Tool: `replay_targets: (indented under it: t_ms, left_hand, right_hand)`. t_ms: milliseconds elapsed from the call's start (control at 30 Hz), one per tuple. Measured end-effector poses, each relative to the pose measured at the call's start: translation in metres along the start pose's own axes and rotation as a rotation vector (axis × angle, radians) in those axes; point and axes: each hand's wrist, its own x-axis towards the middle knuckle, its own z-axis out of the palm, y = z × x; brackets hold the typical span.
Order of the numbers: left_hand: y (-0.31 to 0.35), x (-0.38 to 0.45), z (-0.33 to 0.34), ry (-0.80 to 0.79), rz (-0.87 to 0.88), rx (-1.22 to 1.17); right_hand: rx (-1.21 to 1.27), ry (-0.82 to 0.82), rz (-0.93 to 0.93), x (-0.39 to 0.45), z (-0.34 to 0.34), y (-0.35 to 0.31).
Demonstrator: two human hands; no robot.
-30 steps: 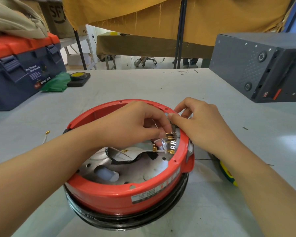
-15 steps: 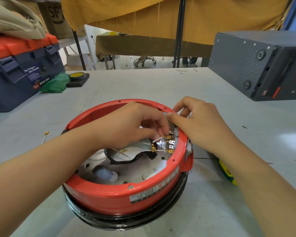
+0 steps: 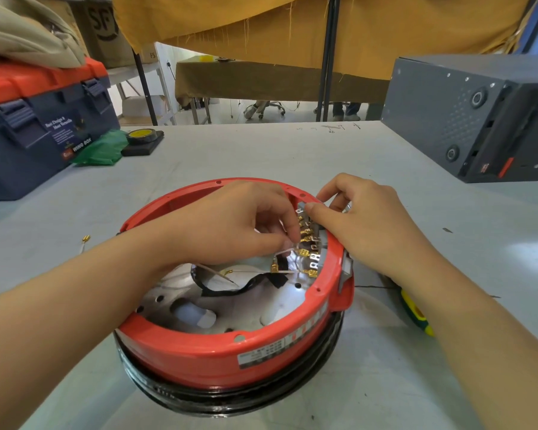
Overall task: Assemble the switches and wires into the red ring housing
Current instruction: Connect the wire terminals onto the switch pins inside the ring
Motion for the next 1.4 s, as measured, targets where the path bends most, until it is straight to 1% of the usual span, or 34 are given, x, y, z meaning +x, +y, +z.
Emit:
replay_targets:
  t_ms: [167, 267, 333, 867, 1067, 1200, 1400]
  left_hand:
    - [-0.0005, -0.0006, 0.0008, -0.022, -0.065, -0.049]
    - [-0.0009, -0.0015, 0.0005, -0.015, -0.107, 0.0]
    - [0.0001, -0.0016, -0.0001, -0.031, -0.111, 0.02]
    - [-0.004, 0.0003, -0.0041, -0.097, -0.146, -0.113]
    - [-0.0071, 0.0021, -0.0035, -0.061, -0.291, -0.19]
    - [-0.005, 0.0028, -0.0022, -0.118, -0.367, -0.195]
    - [-0.0003, 0.0048, -0.0002, -0.171, -0.47, -0.345]
  right_hand:
    - [0.001, -0.001, -0.007, 0.0003, -0.0003, 0.0005]
    - [0.002, -0.008, -0.004, 0.0, 0.0001, 0.0004]
    - [0.007, -0.009, -0.002, 0.0, 0.0001, 0.0007]
    - [-0.005, -0.007, -0.001, 0.0006, -0.0001, 0.0011]
    - [-0.021, -0.01, -0.004, 0.0007, 0.0002, 0.001]
    - [-0.013, -0.008, -0.003, 0.0006, 0.0005, 0.0011]
    - [-0.012, -0.01, -0.002, 0.0007, 0.0007, 0.001]
